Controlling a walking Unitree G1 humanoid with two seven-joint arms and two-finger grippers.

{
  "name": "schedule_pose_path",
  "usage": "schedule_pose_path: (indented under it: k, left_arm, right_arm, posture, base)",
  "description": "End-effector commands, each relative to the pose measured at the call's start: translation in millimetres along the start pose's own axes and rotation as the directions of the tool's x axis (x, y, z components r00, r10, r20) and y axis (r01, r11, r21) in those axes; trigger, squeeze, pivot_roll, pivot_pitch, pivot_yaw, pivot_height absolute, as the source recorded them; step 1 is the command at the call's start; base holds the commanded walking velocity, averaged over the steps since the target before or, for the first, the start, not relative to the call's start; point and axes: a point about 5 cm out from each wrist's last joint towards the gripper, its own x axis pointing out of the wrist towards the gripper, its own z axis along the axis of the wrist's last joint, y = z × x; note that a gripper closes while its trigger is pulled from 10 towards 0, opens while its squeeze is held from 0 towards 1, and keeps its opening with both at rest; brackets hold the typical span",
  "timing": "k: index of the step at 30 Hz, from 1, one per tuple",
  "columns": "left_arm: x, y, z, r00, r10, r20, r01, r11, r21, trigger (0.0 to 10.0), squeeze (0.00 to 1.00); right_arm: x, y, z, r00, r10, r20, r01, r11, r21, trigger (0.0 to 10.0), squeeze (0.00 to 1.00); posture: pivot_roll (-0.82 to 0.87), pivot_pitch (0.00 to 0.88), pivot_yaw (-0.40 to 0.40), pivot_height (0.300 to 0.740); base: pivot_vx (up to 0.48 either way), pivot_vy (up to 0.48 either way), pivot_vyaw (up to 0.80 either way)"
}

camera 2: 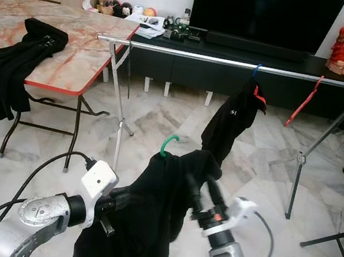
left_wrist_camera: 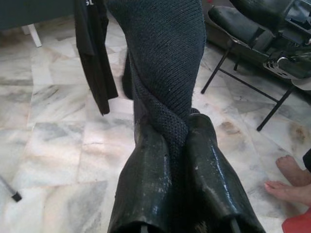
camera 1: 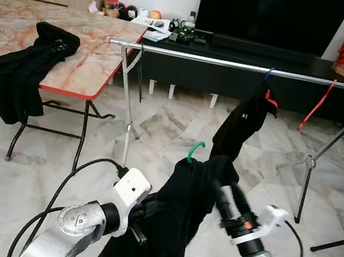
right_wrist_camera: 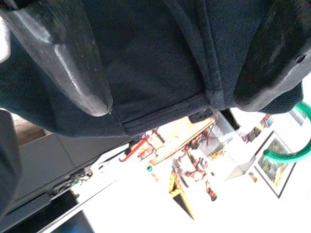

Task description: Hang hanger

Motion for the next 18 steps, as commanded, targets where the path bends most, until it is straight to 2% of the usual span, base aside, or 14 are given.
schedule_pose_path:
  k: [1, 3, 5, 6, 8, 9, 11, 13, 18]
  left_arm:
    - [2.0, -5.2, 15.3, 0.998, -0.029, 0.055, 0.027, 0.999, 0.026, 10.0, 0.0]
    - [2.0, -5.2, 15.3, 0.998, -0.029, 0.055, 0.027, 0.999, 0.026, 10.0, 0.0]
    - [3.6, -5.8, 17.4, 0.998, -0.031, 0.059, 0.029, 0.999, 0.035, 10.0, 0.0]
    - [3.6, -5.8, 17.4, 0.998, -0.031, 0.059, 0.029, 0.999, 0.035, 10.0, 0.0]
    - [6.8, -7.8, 24.3, 0.996, -0.048, 0.076, 0.044, 0.998, 0.048, 10.0, 0.0]
    - [9.2, -10.4, 30.7, 0.993, -0.07, 0.092, 0.065, 0.996, 0.055, 10.0, 0.0]
    - [10.9, -11.4, 33.5, 0.992, -0.079, 0.098, 0.073, 0.996, 0.06, 10.0, 0.0]
    - [11.4, -11.6, 34.3, 0.992, -0.082, 0.1, 0.076, 0.995, 0.065, 10.0, 0.0]
    - [13.1, -8.4, 33.5, 0.993, -0.063, 0.102, 0.056, 0.996, 0.067, 10.0, 0.0]
  right_arm:
    - [3.9, -0.1, 0.5, 1.0, 0.002, -0.013, -0.001, 1.0, 0.006, 10.0, 0.0]
    - [3.9, -0.1, 0.5, 1.0, 0.002, -0.013, -0.001, 1.0, 0.006, 10.0, 0.0]
    - [-2.7, -1.6, -9.3, 0.996, -0.01, -0.092, 0.008, 1.0, -0.012, 10.0, 0.0]
    - [-2.7, -1.6, -9.3, 0.996, -0.01, -0.092, 0.008, 1.0, -0.012, 10.0, 0.0]
    - [-15.2, -2.5, -21.7, 0.982, -0.029, -0.187, 0.024, 0.999, -0.033, 10.0, 0.0]
    - [-25.4, -3.9, -31.6, 0.962, -0.064, -0.267, 0.043, 0.996, -0.082, 10.0, 0.0]
    - [-31.3, -5.0, -37.8, 0.943, -0.085, -0.321, 0.048, 0.992, -0.12, 10.0, 0.0]
    - [-34.4, -5.3, -41.1, 0.934, -0.094, -0.344, 0.053, 0.991, -0.126, 10.0, 0.0]
    - [-44.3, -11.4, -43.5, 0.908, -0.188, -0.374, 0.104, 0.967, -0.234, 10.0, 0.0]
  posture:
    - [0.14, 0.0, -0.05, 0.74]
    - [0.14, 0.0, -0.05, 0.74]
    - [0.14, 0.0, -0.068, 0.74]
    - [0.14, 0.0, -0.068, 0.74]
    - [0.14, 0.0, -0.07, 0.74]
    - [0.14, 0.0, -0.071, 0.74]
    - [0.14, 0.0, -0.071, 0.74]
    - [0.14, 0.0, -0.071, 0.74]
    - [0.14, 0.0, -0.069, 0.74]
  base:
    - [0.0, 0.0, 0.0]
    - [0.0, 0.0, 0.0]
    - [0.0, 0.0, 0.0]
    - [0.0, 0.0, 0.0]
    - [0.0, 0.0, 0.0]
    - [0.0, 0.0, 0.0]
    - [0.0, 0.0, 0.0]
    - [0.0, 0.0, 0.0]
    - [0.0, 0.0, 0.0]
